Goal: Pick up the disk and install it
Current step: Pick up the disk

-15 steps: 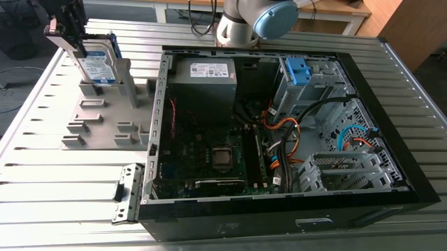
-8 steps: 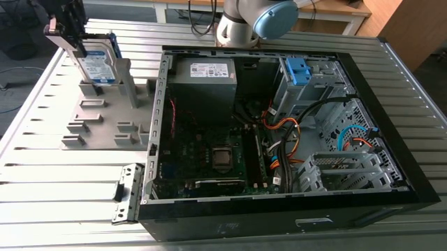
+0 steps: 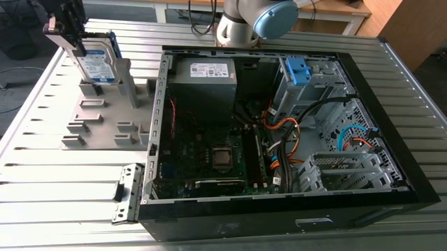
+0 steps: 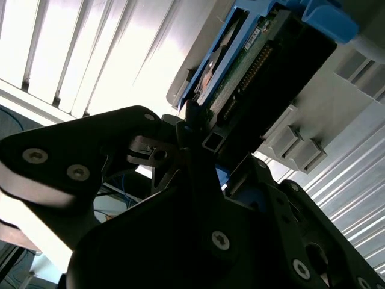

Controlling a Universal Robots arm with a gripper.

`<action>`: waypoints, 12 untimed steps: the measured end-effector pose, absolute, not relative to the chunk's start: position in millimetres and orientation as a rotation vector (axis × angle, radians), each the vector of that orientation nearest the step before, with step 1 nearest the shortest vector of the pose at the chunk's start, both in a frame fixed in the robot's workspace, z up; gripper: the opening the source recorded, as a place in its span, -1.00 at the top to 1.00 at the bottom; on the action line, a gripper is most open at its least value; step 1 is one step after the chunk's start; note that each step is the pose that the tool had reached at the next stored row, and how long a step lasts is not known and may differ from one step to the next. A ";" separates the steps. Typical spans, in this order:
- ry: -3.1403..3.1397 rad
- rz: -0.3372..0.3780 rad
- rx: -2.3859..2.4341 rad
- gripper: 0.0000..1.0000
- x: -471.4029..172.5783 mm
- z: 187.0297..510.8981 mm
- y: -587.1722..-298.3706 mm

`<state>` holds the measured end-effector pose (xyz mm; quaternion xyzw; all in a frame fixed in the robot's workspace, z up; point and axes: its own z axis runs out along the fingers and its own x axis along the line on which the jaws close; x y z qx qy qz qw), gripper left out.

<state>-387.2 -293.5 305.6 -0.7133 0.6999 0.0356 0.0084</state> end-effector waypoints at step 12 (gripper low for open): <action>2.187 0.111 -2.229 0.27 -387.2 308.6 -293.5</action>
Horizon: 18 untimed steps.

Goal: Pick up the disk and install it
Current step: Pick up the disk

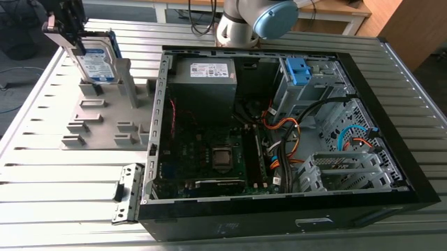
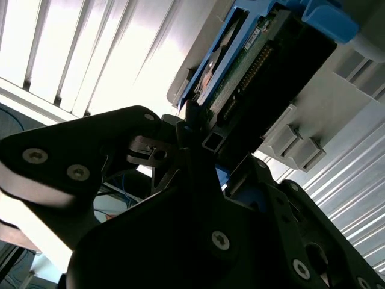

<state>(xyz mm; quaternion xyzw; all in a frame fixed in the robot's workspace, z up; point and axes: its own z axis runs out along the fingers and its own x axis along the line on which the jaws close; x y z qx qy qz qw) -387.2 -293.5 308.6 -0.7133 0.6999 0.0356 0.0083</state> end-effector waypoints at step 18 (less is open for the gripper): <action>2.187 0.111 -2.229 0.27 -387.2 314.1 -293.5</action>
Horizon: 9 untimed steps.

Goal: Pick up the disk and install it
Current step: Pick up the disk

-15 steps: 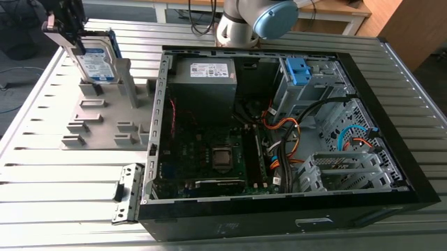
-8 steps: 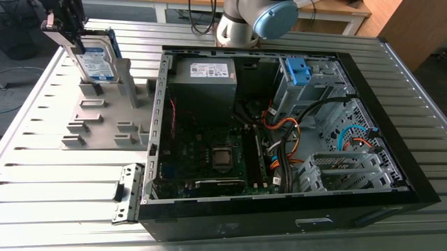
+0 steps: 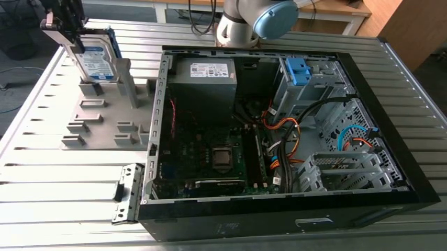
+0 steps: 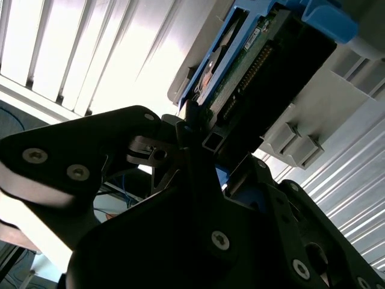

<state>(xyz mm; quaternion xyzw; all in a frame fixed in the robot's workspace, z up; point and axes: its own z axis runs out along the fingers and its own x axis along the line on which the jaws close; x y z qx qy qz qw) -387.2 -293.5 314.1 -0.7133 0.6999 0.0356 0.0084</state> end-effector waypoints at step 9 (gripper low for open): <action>2.187 0.111 -2.229 0.27 -387.2 316.5 -293.5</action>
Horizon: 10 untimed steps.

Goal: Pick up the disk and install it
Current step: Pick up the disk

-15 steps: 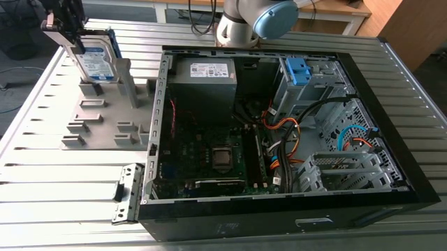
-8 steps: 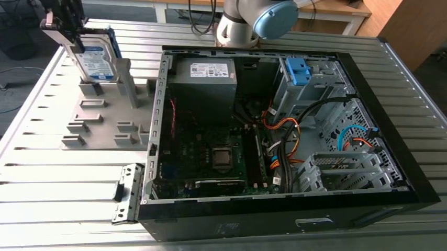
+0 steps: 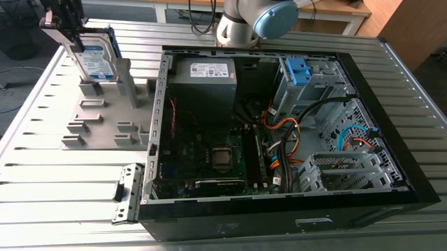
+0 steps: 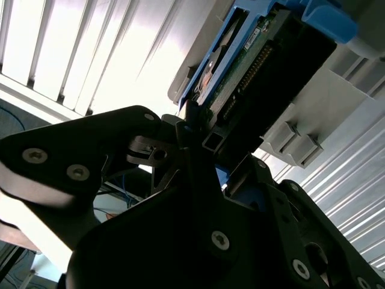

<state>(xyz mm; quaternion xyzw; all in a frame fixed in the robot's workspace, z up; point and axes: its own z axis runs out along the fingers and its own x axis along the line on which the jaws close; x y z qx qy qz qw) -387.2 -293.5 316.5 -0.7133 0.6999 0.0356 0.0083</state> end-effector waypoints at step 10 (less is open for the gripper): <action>2.187 0.111 -2.229 0.27 -387.2 319.9 -293.5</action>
